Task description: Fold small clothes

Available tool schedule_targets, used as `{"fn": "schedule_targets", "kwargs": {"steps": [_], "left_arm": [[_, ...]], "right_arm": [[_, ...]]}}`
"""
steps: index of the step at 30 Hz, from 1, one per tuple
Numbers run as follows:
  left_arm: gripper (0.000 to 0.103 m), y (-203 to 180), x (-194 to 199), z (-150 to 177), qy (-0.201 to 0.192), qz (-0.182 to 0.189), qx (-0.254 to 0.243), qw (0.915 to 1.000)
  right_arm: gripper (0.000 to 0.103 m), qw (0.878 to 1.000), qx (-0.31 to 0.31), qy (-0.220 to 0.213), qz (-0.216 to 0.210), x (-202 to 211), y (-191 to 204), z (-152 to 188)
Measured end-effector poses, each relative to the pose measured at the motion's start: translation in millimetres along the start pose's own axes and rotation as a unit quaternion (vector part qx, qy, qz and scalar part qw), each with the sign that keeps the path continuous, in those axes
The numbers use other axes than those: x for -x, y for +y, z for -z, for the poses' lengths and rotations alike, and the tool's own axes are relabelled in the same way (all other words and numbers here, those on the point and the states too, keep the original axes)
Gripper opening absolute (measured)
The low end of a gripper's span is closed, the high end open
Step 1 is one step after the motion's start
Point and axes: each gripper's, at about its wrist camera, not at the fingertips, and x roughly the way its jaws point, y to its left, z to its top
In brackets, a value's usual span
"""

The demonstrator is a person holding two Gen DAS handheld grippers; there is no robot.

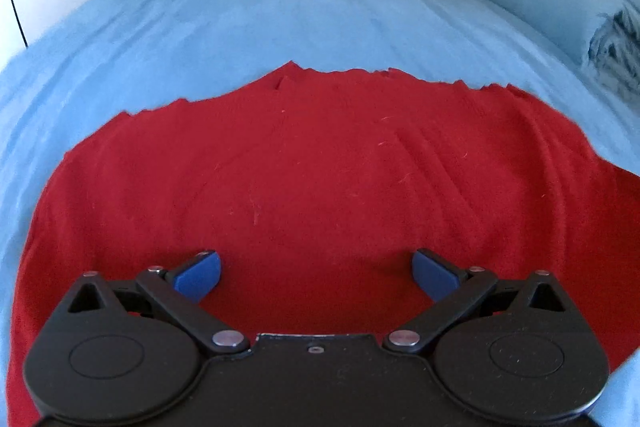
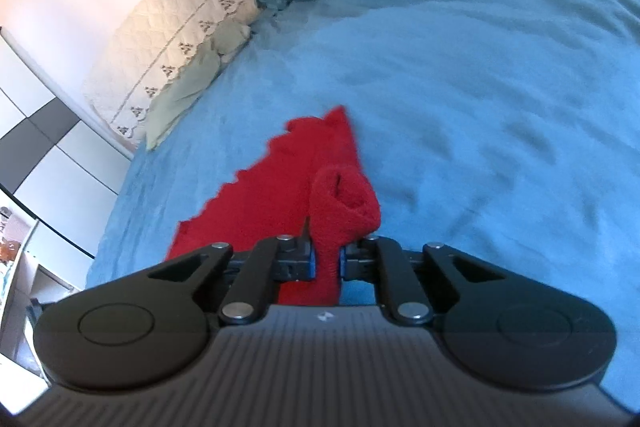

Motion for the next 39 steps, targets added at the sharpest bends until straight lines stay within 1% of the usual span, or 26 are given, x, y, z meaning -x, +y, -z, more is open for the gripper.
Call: {"fn": "schedule_targets", "kwargs": {"steps": [1, 3, 5, 7, 9, 11, 12, 13, 15, 17, 18, 19, 20, 22, 23, 24, 25, 26, 27, 29, 30, 33, 34, 35, 37, 39], "left_arm": [[0.103, 9.0, 6.7, -1.0, 0.000, 0.005, 0.009, 0.9999], [0.103, 28.4, 21.4, -1.7, -0.003, 0.004, 0.015, 0.9999], [0.103, 53.5, 39.7, -0.1, -0.003, 0.003, 0.013, 0.9999], [0.103, 78.5, 59.0, 5.7, -0.006, 0.003, 0.010, 0.9999], [0.103, 107.0, 78.3, 18.2, -0.007, -0.005, 0.013, 0.9999], [0.103, 131.2, 92.6, 34.1, -0.007, -0.008, 0.019, 0.9998], [0.103, 143.3, 98.9, 44.8, -0.004, -0.009, 0.022, 0.9997], [0.103, 152.9, 103.6, 55.3, 0.000, -0.012, 0.024, 0.9996], [0.103, 165.4, 109.6, 75.2, 0.006, -0.020, 0.021, 0.9996], [0.103, 173.7, 112.4, 94.5, 0.012, -0.031, 0.014, 0.9994], [0.103, 176.0, 113.5, 103.1, 0.014, -0.033, 0.011, 0.9993], [0.103, 177.4, 114.6, 110.5, 0.016, -0.033, 0.008, 0.9993], [0.103, 177.8, 115.9, 116.2, 0.016, -0.031, 0.006, 0.9994], [0.103, 178.8, 118.3, 121.3, 0.011, -0.028, 0.003, 0.9995], [0.103, 179.7, 119.9, 122.4, 0.008, -0.026, 0.003, 0.9996], [0.103, 181.0, 121.9, 122.9, 0.003, -0.024, 0.005, 0.9997], [0.103, 180.9, 123.9, 122.9, -0.001, -0.021, 0.006, 0.9998], [0.103, 182.1, 126.8, 122.9, -0.006, -0.018, 0.009, 0.9998], [0.103, 178.8, 131.3, 124.2, -0.010, -0.014, 0.011, 0.9998], [0.103, 176.2, 136.2, 120.6, -0.021, -0.001, 0.012, 0.9997], [0.103, 175.4, 139.2, 119.4, -0.027, 0.002, 0.013, 0.9995], [0.103, 174.8, 143.1, 113.3, -0.046, 0.013, 0.024, 0.9986], [0.103, 175.1, 143.4, 110.3, -0.051, 0.016, 0.031, 0.9981], [0.103, 175.5, 142.4, 106.5, -0.053, 0.017, 0.039, 0.9977], [0.103, 176.5, 137.9, 98.5, -0.056, 0.015, 0.057, 0.9967], [0.103, 178.5, 132.7, 90.7, -0.059, 0.016, 0.070, 0.9956]], "right_arm": [[0.025, 1.000, 0.002, -0.001, -0.008, 0.5, 11.8, -3.6], [0.025, 0.999, 0.023, -0.006, -0.034, 0.7, 42.5, -9.3], [0.025, 0.995, 0.073, -0.012, -0.068, 0.1, 90.3, -9.0], [0.024, 0.986, 0.123, -0.014, -0.108, -1.4, 138.3, 1.2], [0.024, 0.973, 0.171, -0.005, -0.153, -4.1, 184.2, 22.2], [0.024, 0.951, 0.227, 0.026, -0.208, -10.2, 223.7, 55.5], [0.024, 0.939, 0.255, 0.049, -0.225, -15.7, 238.4, 75.4], [0.024, 0.926, 0.283, 0.083, -0.237, -25.1, 250.7, 99.5], [0.023, 0.905, 0.323, 0.147, -0.235, -48.9, 261.3, 141.9], [0.023, 0.894, 0.339, 0.201, -0.212, -73.2, 260.1, 174.1], [0.023, 0.892, 0.342, 0.218, -0.202, -81.7, 256.3, 186.0], [0.023, 0.892, 0.344, 0.222, -0.192, -86.0, 252.6, 193.9], [0.023, 0.893, 0.345, 0.219, -0.186, -85.9, 250.6, 196.8], [0.023, 0.897, 0.340, 0.209, -0.190, -79.6, 249.9, 196.0], [0.028, 0.896, 0.345, 0.202, -0.192, -74.0, 251.9, 196.5], [0.029, 0.895, 0.352, 0.193, -0.195, -69.4, 254.1, 196.3], [0.047, 0.893, 0.361, 0.184, -0.196, -65.2, 256.7, 194.9], [0.076, 0.888, 0.371, 0.186, -0.198, -59.7, 258.2, 193.0], [0.084, 0.885, 0.377, 0.184, -0.202, -52.6, 258.2, 190.0], [0.085, 0.883, 0.389, 0.148, -0.218, -29.9, 251.4, 180.1], [0.085, 0.887, 0.388, 0.130, -0.215, -17.6, 243.0, 170.1], [0.085, 0.906, 0.372, 0.084, -0.184, 8.7, 212.0, 142.2], [0.085, 0.912, 0.370, 0.067, -0.164, 17.0, 196.5, 135.6], [0.085, 0.913, 0.376, 0.057, -0.145, 20.8, 186.2, 134.3], [0.085, 0.910, 0.397, 0.053, -0.108, 26.7, 163.1, 134.1], [0.085, 0.903, 0.417, 0.063, -0.085, 27.9, 145.4, 141.5]]}}
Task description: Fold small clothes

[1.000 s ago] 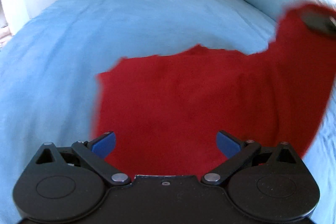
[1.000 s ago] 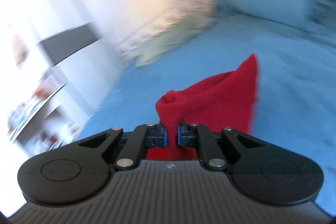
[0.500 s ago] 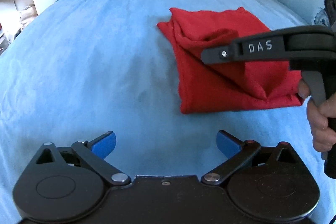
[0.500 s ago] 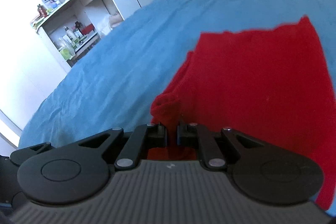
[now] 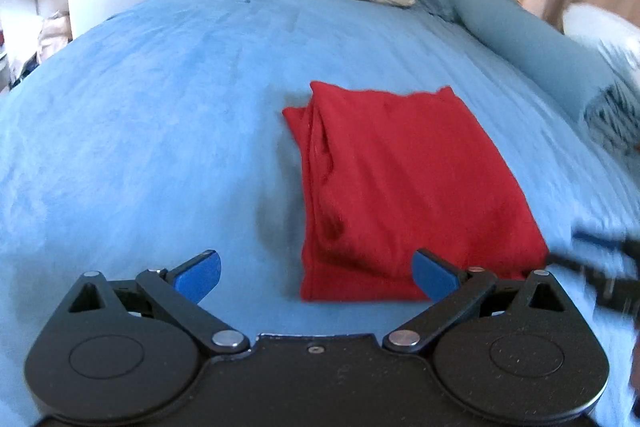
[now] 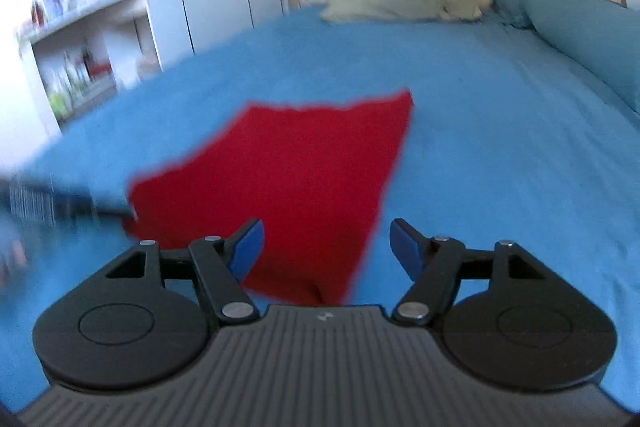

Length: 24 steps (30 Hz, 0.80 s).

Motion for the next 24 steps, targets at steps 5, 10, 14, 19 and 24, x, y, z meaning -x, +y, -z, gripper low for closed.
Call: {"fn": "schedule_targets", "kwargs": {"steps": [5, 10, 14, 19, 24], "left_arm": [[0.097, -2.8, -14.3, -12.2, 0.004, -0.005, 0.020, 0.9998], [0.097, -4.8, -16.8, -13.4, 0.005, -0.013, 0.014, 0.9998], [0.097, -4.4, -26.0, -10.4, 0.012, -0.025, 0.000, 0.9996], [0.096, 3.8, -32.5, 2.6, 0.024, -0.048, -0.009, 0.9985], [0.097, 17.9, -29.7, 13.6, 0.030, -0.048, 0.017, 0.9983]], "right_arm": [[0.073, 0.999, 0.004, 0.027, 0.019, -16.4, 1.3, 24.9], [0.045, 0.999, 0.009, 0.024, 0.039, -39.4, 9.2, 23.6], [0.037, 0.998, -0.010, 0.043, 0.055, -42.9, -5.6, 29.9], [0.037, 0.999, -0.003, 0.037, 0.038, -35.7, -8.5, 38.2], [0.068, 0.999, 0.005, -0.019, 0.032, -7.8, -2.3, 30.9]]}}
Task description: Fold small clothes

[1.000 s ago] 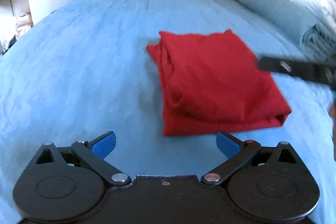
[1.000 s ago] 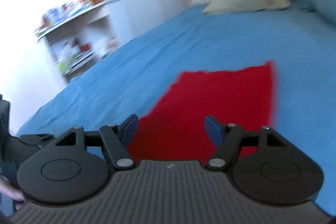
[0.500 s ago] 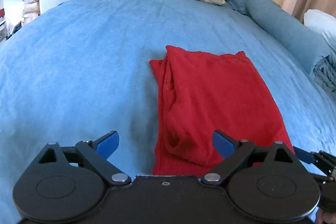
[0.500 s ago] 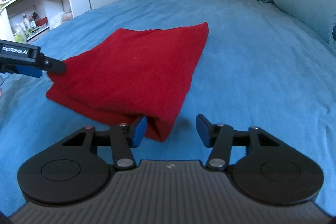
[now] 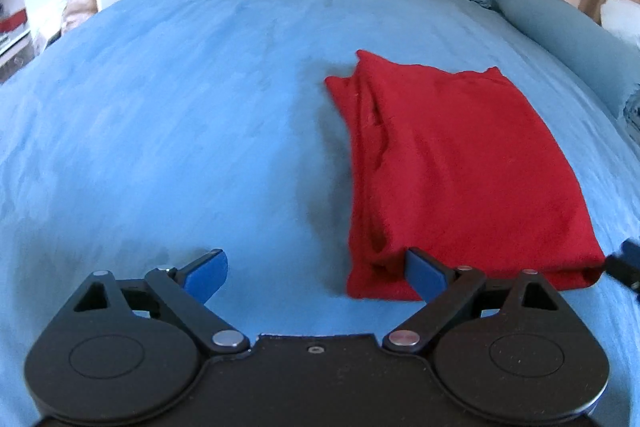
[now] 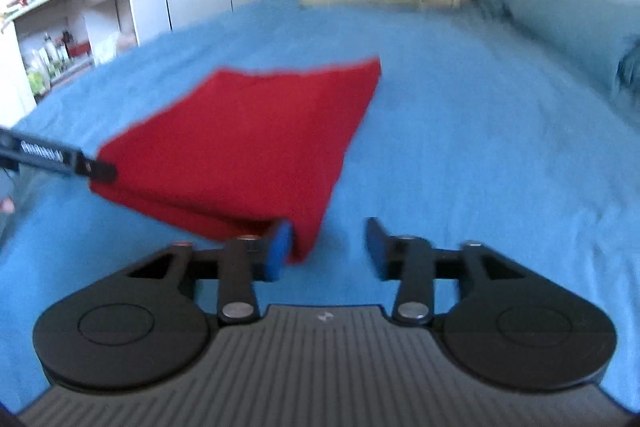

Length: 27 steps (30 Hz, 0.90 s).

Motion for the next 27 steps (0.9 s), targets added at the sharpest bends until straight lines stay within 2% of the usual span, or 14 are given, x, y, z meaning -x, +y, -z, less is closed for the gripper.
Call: {"fn": "schedule_targets", "kwargs": {"steps": [1, 3, 7, 9, 13, 15, 16, 17, 18, 19, 22, 24, 27], "left_arm": [[0.097, 1.6, -2.1, 1.3, 0.003, -0.002, 0.005, 1.0000], [0.097, -0.2, -5.0, 3.7, 0.007, -0.008, 0.006, 0.9999], [0.097, -6.2, -7.3, 8.1, 0.006, -0.025, -0.007, 0.9996], [0.098, -7.4, -7.4, 8.6, 0.008, -0.031, -0.015, 0.9994], [0.096, -6.7, 4.7, 1.6, 0.013, -0.026, -0.015, 0.9995], [0.097, -10.4, 18.7, -5.7, -0.003, -0.025, -0.027, 0.9993], [0.097, -13.3, 28.2, -12.7, -0.015, -0.024, -0.038, 0.9989], [0.100, -15.4, 35.4, -19.9, -0.023, -0.020, -0.046, 0.9985], [0.103, -18.0, 42.6, -29.0, -0.032, -0.014, -0.054, 0.9979], [0.103, -20.2, 49.0, -39.5, -0.042, -0.006, -0.062, 0.9972], [0.103, -23.6, 53.2, -75.4, -0.055, 0.018, -0.061, 0.9965], [0.103, -19.9, 38.4, -95.6, -0.029, 0.048, -0.043, 0.9975], [0.103, -7.6, -3.7, -114.9, 0.032, 0.093, 0.004, 0.9951]], "right_arm": [[0.073, 1.000, -0.003, -0.014, -0.001, 2.3, 1.6, -1.6], [0.075, 1.000, -0.015, -0.013, 0.004, -4.6, 4.0, -4.6], [0.075, 0.999, -0.026, 0.038, 0.021, -32.2, 6.0, 0.4], [0.075, 0.998, -0.028, 0.049, 0.023, -36.7, 3.9, 5.6], [0.075, 0.999, -0.023, 0.046, 0.015, -35.5, 1.3, 2.8], [0.076, 0.999, -0.022, 0.034, 0.005, -28.0, -2.1, -6.4], [0.079, 0.999, -0.023, 0.026, 0.002, -18.4, -3.0, -10.1], [0.087, 1.000, -0.024, 0.019, -0.002, -13.0, -4.8, -18.3], [0.092, 1.000, -0.024, 0.012, -0.005, -7.2, -8.8, -27.0], [0.103, 1.000, -0.023, 0.003, -0.009, -0.4, -12.3, -37.6], [0.103, 1.000, -0.014, -0.013, -0.013, 4.4, -21.7, -70.2], [0.103, 1.000, -0.011, 0.006, -0.012, -5.1, -27.7, -91.5], [0.103, 0.996, -0.049, 0.056, -0.045, -33.5, -44.6, -113.6]]}}
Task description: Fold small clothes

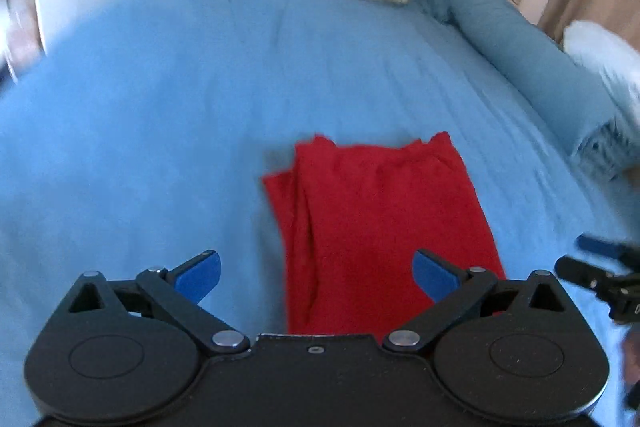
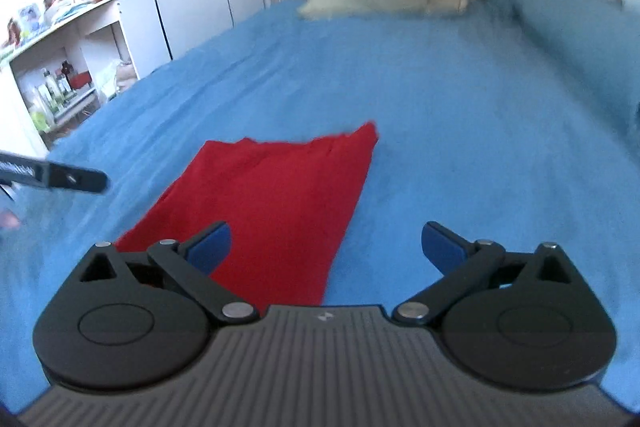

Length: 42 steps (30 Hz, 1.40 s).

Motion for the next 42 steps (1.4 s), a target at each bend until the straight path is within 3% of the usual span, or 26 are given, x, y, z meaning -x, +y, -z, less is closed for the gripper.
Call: {"fn": "schedule_targets", "kwargs": {"steps": [3, 6, 8, 12, 13, 15, 18, 21, 26, 30, 33, 36, 42], "left_arm": [[0.100, 16.0, -36.0, -3.2, 0.033, 0.022, 0.045, 0.9982], [0.089, 14.8, -62.1, 2.7, 0.059, 0.030, 0.042, 0.9969], [0.087, 13.6, -75.1, 8.0, 0.075, 0.029, 0.042, 0.9959], [0.083, 7.8, -80.9, 11.8, 0.062, 0.027, 0.037, 0.9971], [0.078, 5.0, -81.1, 12.4, 0.062, 0.030, 0.034, 0.9970], [0.045, 2.3, -83.3, 10.9, 0.069, 0.050, 0.036, 0.9957], [0.027, -8.0, -73.7, 6.5, 0.062, 0.044, 0.026, 0.9968], [0.025, -20.4, -54.6, 3.2, 0.044, 0.041, 0.007, 0.9981], [0.024, -50.9, -9.3, 9.1, 0.032, 0.068, 0.003, 0.9971], [0.024, -84.3, 31.3, 34.8, 0.015, 0.091, -0.013, 0.9956], [0.024, -118.2, 51.4, 63.7, -0.003, 0.095, -0.045, 0.9945], [0.025, -146.4, 44.0, 94.8, 0.005, 0.093, -0.052, 0.9943], [0.029, -167.5, 11.6, 134.5, 0.014, 0.044, -0.078, 0.9959]], "right_arm": [[0.103, 0.997, -0.057, 0.048, -0.033, -33.4, -18.1, -10.9], [0.103, 0.990, -0.096, 0.089, -0.043, -65.7, -26.6, -8.6], [0.103, 0.987, -0.113, 0.104, -0.054, -80.6, -30.2, -2.5], [0.098, 0.983, -0.131, 0.113, -0.066, -100.0, -31.0, 8.3], [0.096, 0.980, -0.144, 0.113, -0.074, -104.5, -32.1, 9.6], [0.082, 0.976, -0.162, 0.114, -0.089, -111.0, -32.8, 11.7], [0.050, 0.978, -0.148, 0.118, -0.090, -115.8, -22.6, 5.3], [0.042, 0.982, -0.129, 0.105, -0.090, -100.8, -16.6, -7.1], [0.041, 0.988, -0.094, 0.077, -0.090, -50.3, -8.8, -24.5], [0.041, 0.992, -0.064, 0.068, -0.084, 9.5, -15.6, -21.7], [0.041, 0.996, -0.040, 0.049, -0.070, 59.0, -24.9, -1.7], [0.041, 0.998, -0.024, 0.024, -0.047, 91.0, -34.6, 27.6], [0.041, 0.998, -0.039, 0.041, -0.008, 92.2, -61.0, 93.1]]}}
